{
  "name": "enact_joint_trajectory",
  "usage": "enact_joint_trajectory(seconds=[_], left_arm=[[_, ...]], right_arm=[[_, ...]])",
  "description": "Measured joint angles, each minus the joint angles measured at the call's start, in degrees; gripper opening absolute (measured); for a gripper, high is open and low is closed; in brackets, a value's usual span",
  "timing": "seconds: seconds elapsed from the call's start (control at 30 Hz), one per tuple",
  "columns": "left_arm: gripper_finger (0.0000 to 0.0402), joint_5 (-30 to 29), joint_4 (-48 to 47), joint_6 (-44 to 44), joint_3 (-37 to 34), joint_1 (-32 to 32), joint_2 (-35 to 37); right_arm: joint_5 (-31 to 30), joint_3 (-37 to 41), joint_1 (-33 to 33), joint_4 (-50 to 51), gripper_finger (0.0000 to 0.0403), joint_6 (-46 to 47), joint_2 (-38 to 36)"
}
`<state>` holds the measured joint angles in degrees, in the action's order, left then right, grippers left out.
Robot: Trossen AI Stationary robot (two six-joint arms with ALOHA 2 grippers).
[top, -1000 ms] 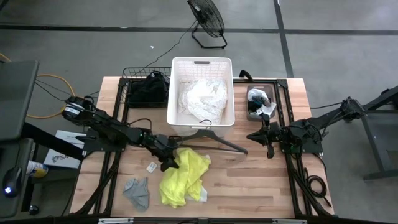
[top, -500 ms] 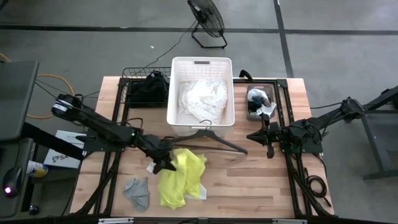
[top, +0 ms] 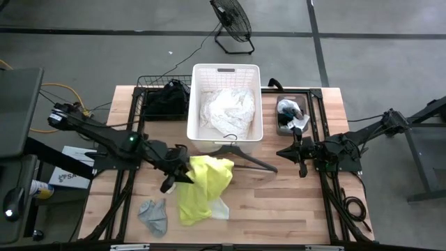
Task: Pick & Place Cloths
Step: Put the yellow shirt into the white bin
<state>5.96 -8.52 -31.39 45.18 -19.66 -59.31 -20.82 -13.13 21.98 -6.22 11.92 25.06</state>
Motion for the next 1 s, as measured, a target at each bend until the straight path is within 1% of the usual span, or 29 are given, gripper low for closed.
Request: enact_joint_trajectory(seconds=[0.17, 0.23, 0.4, 0.5, 0.57, 0.7, 0.83, 0.9, 1.0], left_arm=[[0.0030, -3.74, -9.96, 8.66, 10.25, 0.13, -0.20], [0.0030, -6.12, -12.89, 12.39, 14.19, 0.13, -0.22], [0.0030, -10.67, -14.62, 21.47, 23.04, 0.15, -0.20], [0.0029, -12.35, -14.49, 26.94, 27.80, 0.15, -0.22], [0.0029, -14.49, -14.10, 30.47, 30.59, 0.15, -0.45], [0.0029, -23.16, -13.85, 37.80, 35.49, 0.20, -1.60], [0.0029, -30.48, -9.92, 44.31, 38.52, 0.21, -2.97], [0.0029, -32.87, -6.48, 47.38, 39.52, 0.37, -3.81], [0.0029, -35.19, -2.75, 51.15, 40.67, 2.71, -5.37]], right_arm=[[0.00, 0.00, -0.01, 0.02, 0.0002, 0.01, 0.00], [0.00, 0.00, -0.02, 0.02, 0.0002, 0.02, 0.00], [0.00, 0.00, -0.01, 0.02, 0.0002, 0.01, 0.00], [0.02, 0.00, -0.02, 0.02, 0.0002, 0.01, 0.01], [0.00, 0.00, -0.02, 0.02, 0.0002, 0.01, 0.01], [0.02, 0.00, 0.00, 0.00, 0.0002, 0.02, 0.02], [0.02, 0.00, -0.01, 0.01, 0.0002, 0.00, 0.00], [0.00, 0.00, -0.02, 0.02, 0.0002, 0.02, 0.02], [0.00, 0.00, -0.02, 0.02, 0.0002, 0.00, 0.00]])
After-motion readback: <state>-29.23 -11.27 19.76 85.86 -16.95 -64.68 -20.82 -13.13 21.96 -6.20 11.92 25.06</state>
